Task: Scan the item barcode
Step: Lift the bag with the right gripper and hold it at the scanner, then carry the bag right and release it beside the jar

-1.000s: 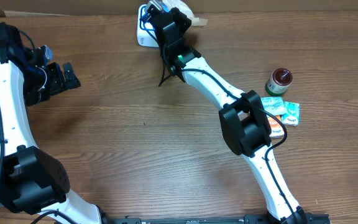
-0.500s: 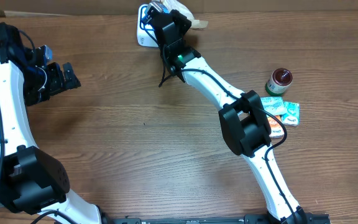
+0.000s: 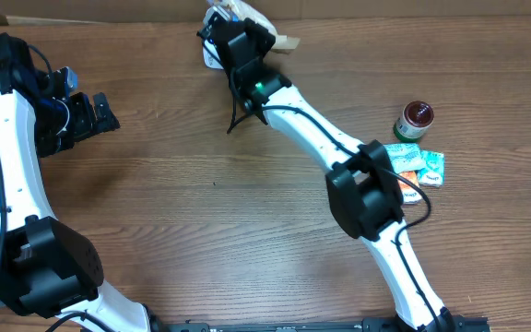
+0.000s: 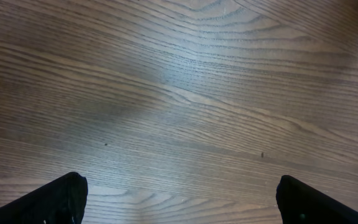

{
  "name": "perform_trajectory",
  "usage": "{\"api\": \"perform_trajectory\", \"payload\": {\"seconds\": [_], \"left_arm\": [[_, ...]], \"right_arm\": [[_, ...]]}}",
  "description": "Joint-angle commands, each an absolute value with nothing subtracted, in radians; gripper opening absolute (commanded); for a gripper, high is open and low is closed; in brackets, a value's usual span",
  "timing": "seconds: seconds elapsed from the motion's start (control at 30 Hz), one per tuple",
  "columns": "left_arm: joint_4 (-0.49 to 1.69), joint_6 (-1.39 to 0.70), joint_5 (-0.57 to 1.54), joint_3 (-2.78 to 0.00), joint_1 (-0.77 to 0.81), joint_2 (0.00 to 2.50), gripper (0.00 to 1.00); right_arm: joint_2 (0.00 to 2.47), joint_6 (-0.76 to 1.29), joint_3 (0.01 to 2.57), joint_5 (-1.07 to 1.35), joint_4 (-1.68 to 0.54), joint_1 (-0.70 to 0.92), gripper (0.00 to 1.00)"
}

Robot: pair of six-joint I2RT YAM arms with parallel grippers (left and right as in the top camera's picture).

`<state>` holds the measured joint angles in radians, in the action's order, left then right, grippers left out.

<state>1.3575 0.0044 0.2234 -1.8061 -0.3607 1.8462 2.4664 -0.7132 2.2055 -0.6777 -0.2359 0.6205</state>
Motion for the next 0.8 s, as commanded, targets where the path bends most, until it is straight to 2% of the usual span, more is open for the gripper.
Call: {"api": "perform_trajectory", "payload": {"seconds": [0.0,0.13,0.2,0.37,0.6,0.77], "left_arm": [[1.356,0.023,0.221,-1.815,-0.359,1.838,1.0],[1.356,0.023,0.221,-1.815,-0.359,1.838,1.0],[1.356,0.023,0.221,-1.815,-0.359,1.838,1.0],[1.356,0.023,0.221,-1.815,-0.359,1.838,1.0],[1.356,0.023,0.221,-1.815,-0.359,1.838,1.0],[1.356,0.023,0.221,-1.815,-0.359,1.838,1.0]], "right_arm": [[2.272,-0.52,2.225,-0.633,-0.319,0.628,0.04],[2.168,-0.308,2.225,-0.545,-0.501,0.656,0.04],[2.087,-0.034,2.225,-0.49,-0.62,0.676,0.04],[1.928,0.312,2.225,-0.249,-0.858,0.677,0.04],[1.742,0.505,2.225,-0.102,-1.24,0.585,0.04],[1.604,0.685,2.225,-0.084,-1.389,0.403,0.04]]}}
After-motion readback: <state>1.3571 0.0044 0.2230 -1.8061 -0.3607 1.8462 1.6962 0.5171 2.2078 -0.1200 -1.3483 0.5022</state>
